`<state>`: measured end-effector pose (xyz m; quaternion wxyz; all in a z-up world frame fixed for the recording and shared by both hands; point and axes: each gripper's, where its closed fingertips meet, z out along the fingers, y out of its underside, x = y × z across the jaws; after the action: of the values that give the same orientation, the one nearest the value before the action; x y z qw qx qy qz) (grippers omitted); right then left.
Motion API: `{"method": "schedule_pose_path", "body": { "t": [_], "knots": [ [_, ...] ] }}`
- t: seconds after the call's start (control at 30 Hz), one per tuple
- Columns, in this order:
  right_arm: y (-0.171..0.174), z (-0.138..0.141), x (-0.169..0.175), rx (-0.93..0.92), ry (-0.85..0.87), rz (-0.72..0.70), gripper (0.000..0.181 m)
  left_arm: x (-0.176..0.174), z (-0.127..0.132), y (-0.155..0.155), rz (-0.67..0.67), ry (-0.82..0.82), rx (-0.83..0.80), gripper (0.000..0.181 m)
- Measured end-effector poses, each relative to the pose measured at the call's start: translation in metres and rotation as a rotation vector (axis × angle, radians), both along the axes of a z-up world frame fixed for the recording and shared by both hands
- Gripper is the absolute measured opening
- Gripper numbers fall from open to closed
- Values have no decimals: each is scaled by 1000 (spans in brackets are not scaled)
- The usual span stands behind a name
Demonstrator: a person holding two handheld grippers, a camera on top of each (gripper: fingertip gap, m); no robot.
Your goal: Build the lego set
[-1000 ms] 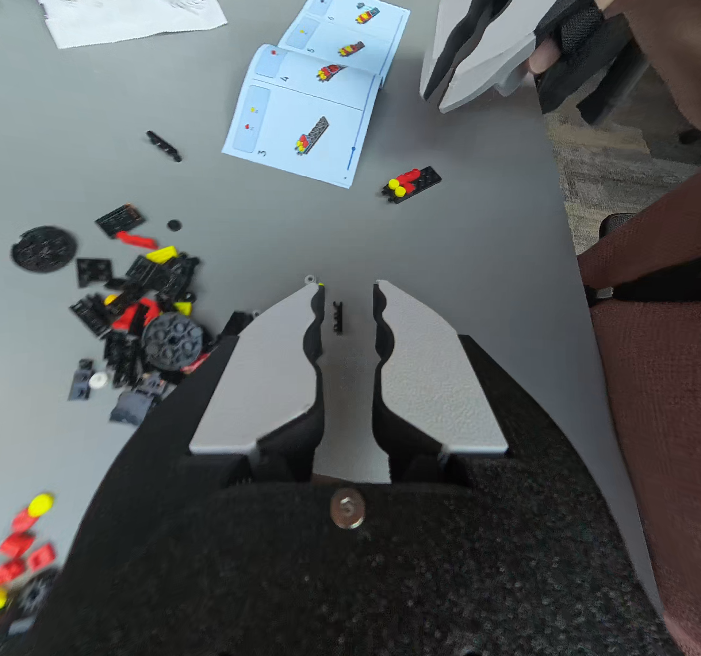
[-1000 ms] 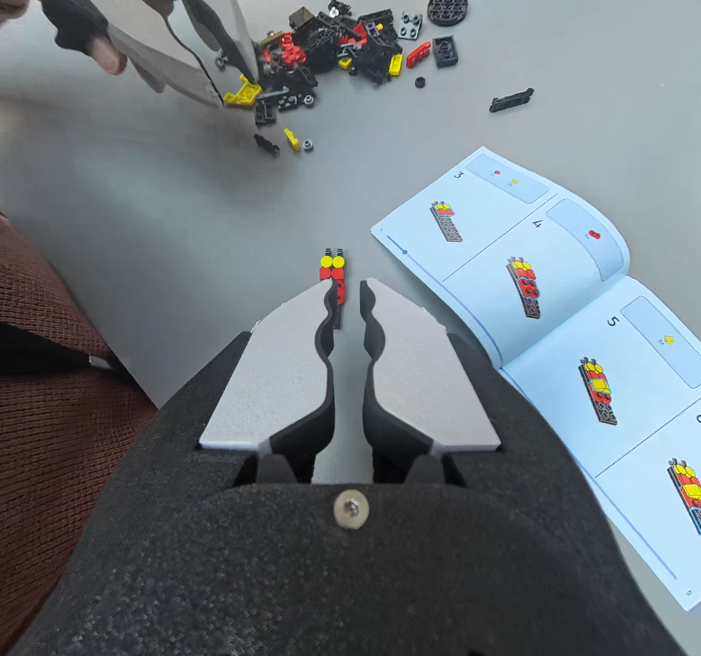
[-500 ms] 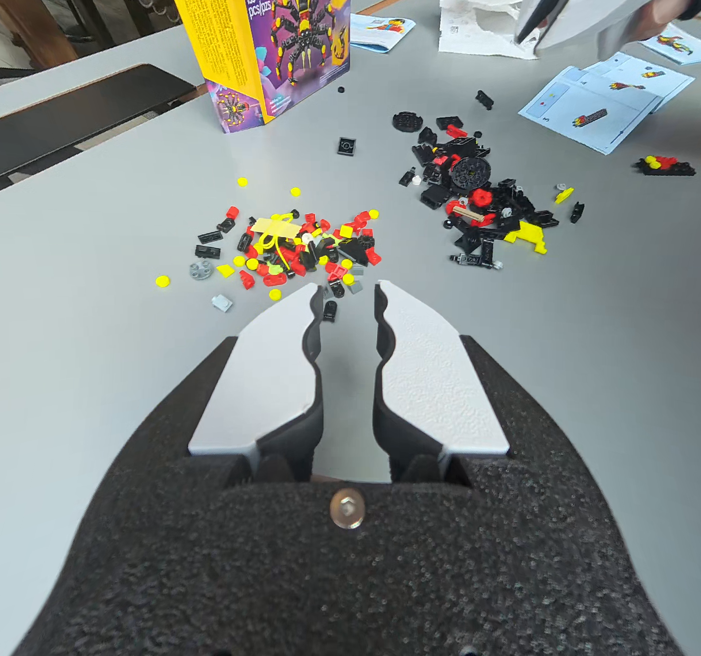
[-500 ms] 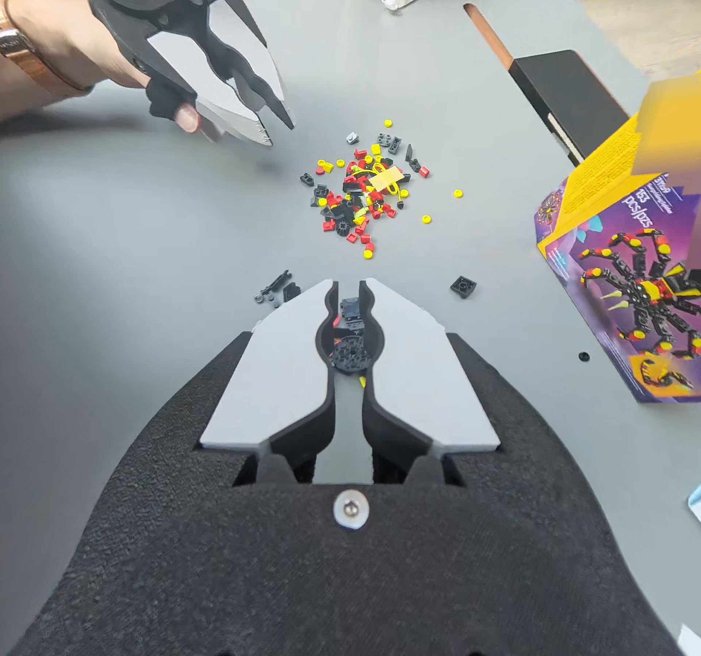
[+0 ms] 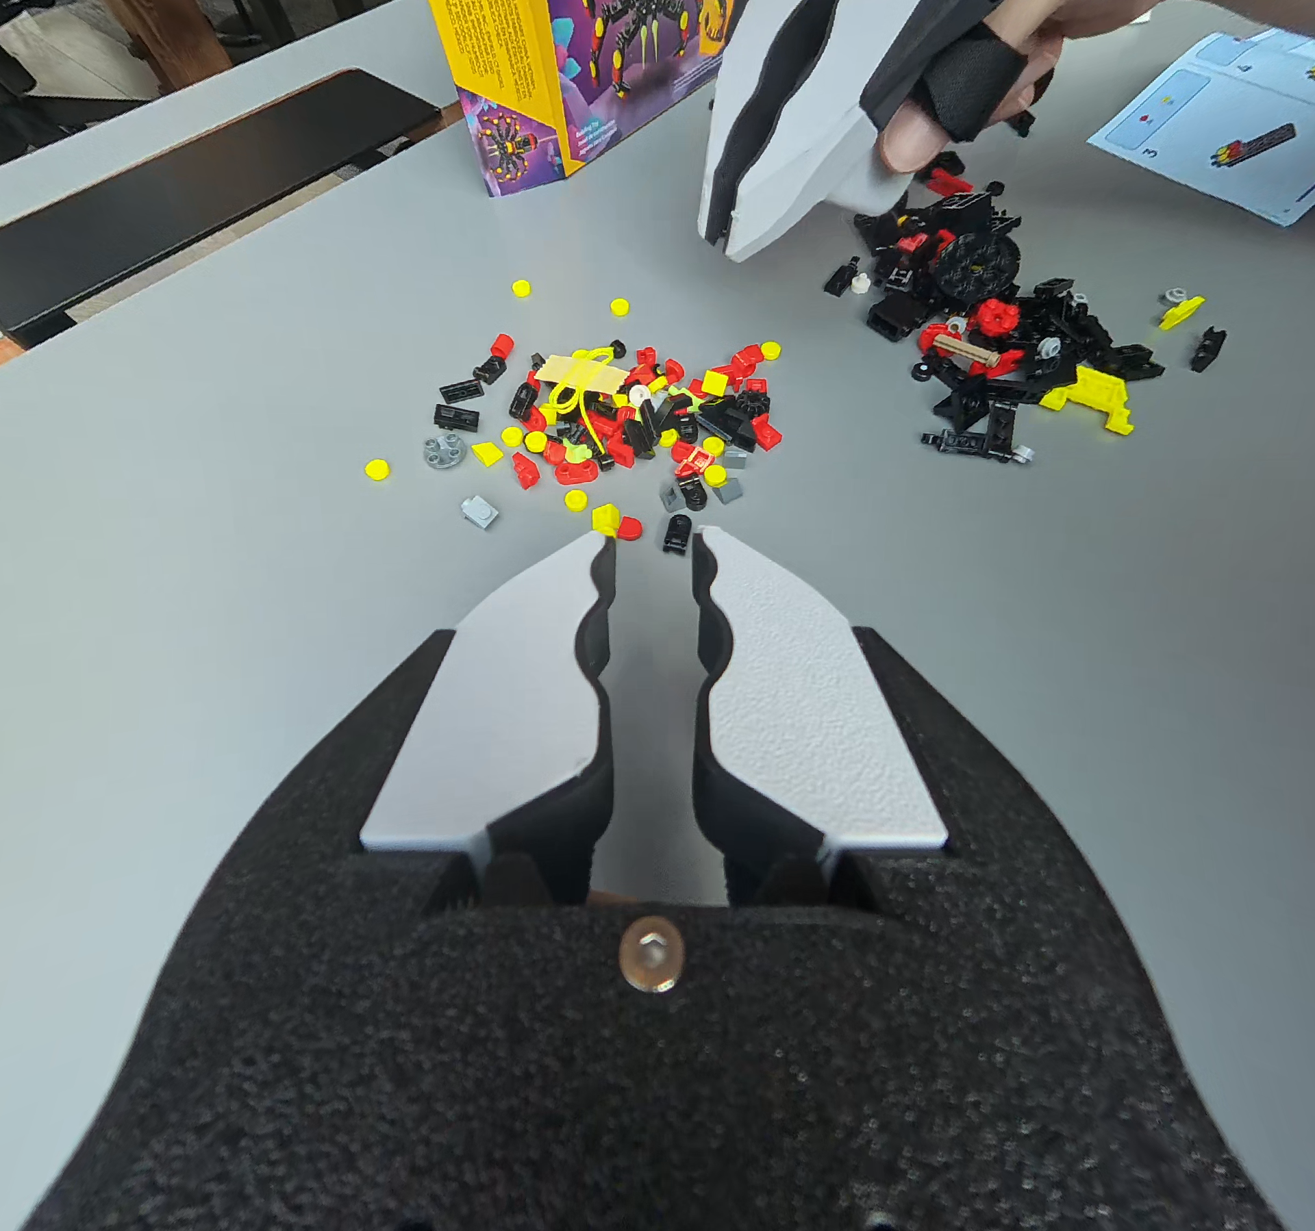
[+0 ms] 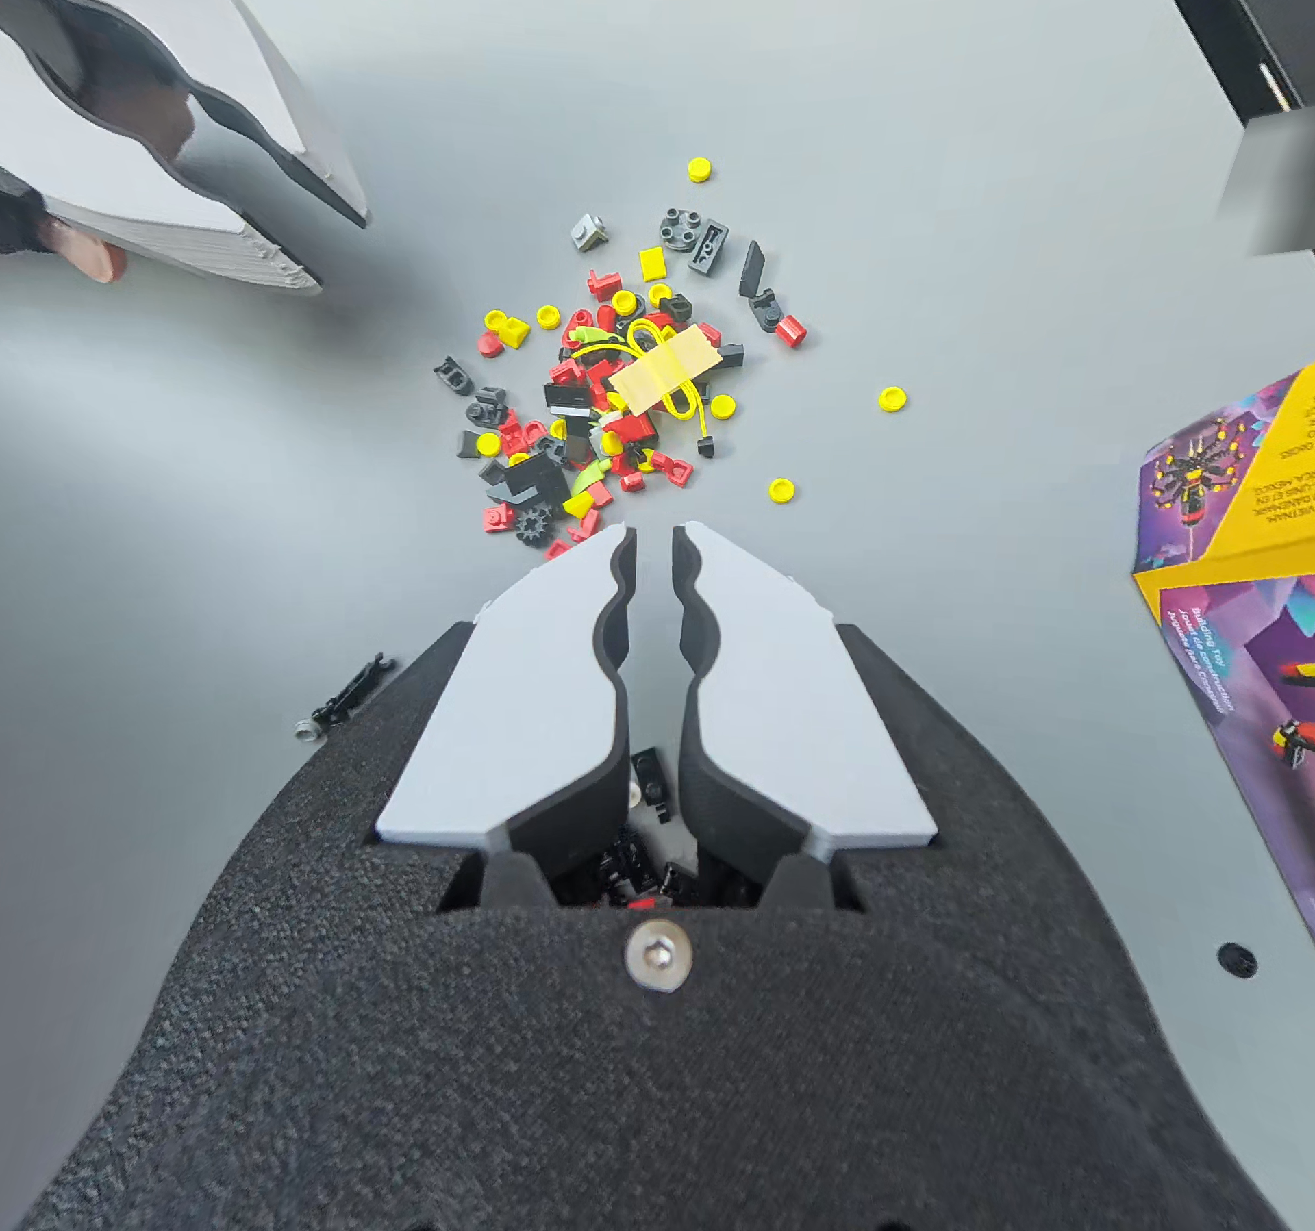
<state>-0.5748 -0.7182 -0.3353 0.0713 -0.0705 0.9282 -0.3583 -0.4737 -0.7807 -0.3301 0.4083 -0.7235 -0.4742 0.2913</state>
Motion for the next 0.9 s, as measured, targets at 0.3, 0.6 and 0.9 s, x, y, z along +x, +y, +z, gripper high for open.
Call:
{"method": "schedule_pose_path", "body": {
  "t": [0.3,0.6,0.9],
  "knots": [
    [111,16,-42,10,56,-209,11,0,6,10,-41,65,-44,0],
    [152,-24,8,74,-13,-147,2,-5,0,22,-67,78,-62,4],
    [105,-26,25,35,14,-38,4,-5,1,20,-58,83,-58,5]
  ]
}}
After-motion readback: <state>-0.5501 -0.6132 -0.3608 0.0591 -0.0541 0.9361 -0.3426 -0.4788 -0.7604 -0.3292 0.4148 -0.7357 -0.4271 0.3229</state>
